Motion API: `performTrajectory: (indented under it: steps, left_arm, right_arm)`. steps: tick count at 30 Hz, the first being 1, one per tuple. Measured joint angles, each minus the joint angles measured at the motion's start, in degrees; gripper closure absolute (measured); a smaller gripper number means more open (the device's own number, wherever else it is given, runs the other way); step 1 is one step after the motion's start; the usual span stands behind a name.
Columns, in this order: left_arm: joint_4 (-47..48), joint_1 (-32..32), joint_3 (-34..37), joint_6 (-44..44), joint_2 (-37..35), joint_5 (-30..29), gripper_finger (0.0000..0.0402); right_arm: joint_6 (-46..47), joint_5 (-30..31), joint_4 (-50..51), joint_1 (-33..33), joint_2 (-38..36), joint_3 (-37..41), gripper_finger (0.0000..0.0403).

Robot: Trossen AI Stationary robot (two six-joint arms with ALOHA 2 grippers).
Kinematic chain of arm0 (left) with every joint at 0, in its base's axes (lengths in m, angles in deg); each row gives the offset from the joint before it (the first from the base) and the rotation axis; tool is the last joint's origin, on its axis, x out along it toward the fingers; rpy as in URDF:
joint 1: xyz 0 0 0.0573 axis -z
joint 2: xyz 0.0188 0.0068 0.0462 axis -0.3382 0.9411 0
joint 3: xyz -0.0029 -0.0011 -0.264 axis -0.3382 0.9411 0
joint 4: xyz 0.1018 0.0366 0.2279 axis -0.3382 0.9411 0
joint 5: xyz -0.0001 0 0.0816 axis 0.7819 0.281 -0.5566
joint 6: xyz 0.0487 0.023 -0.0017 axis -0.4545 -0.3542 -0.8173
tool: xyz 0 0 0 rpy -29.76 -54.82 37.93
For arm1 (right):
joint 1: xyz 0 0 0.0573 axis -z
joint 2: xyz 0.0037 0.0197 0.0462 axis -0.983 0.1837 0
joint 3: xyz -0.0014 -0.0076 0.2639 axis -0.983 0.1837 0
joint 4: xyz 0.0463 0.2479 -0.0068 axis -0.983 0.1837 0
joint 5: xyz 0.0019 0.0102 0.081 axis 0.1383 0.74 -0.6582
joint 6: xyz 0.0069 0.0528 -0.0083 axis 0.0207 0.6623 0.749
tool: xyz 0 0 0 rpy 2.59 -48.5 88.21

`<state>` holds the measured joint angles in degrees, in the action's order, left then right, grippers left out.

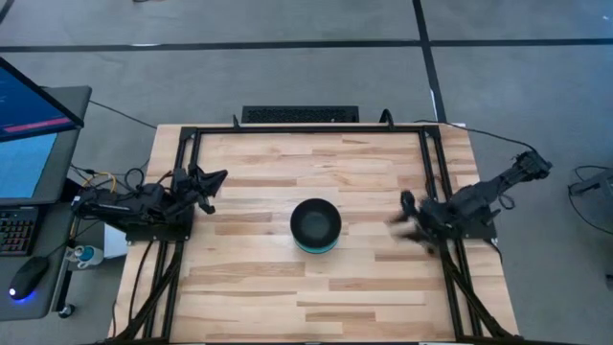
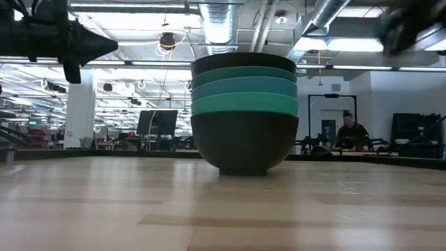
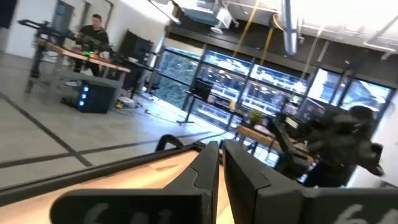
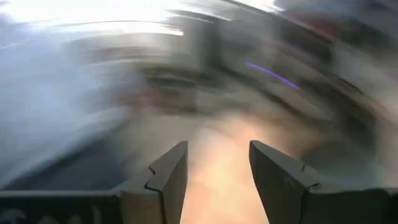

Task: Nest bowls inside each other
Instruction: Return to Home Position

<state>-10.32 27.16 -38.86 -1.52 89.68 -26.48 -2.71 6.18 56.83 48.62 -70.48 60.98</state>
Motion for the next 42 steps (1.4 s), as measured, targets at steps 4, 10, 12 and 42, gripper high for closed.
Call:
performTrajectory:
  steps: [4, 10, 12, 42]
  left_arm:
    - [-0.5, 0.0, 0.0, 1.9, 0.0, -1.6, 0.0388]
    - [-0.3, 0.0, 0.0, 7.8, 0.0, -1.4, 0.0388]
    - [-0.4, 0.0, 0.0, 7.9, 0.0, -1.4, 0.0388]
    - [1.2, 0.0, 0.0, 10.2, 0.0, -0.5, 0.0388]
  right_arm:
    - [32.3, 23.4, 17.3, 3.3, 0.2, 0.2, 0.0211]
    - [67.3, 13.9, 13.6, 6.3, -1.7, 0.0, 0.0209]
    - [78.5, 13.6, 12.8, 6.6, -2.0, 0.1, 0.021]
    - [144.3, 17.9, 15.3, 18.5, -0.1, 0.1, 0.0208]
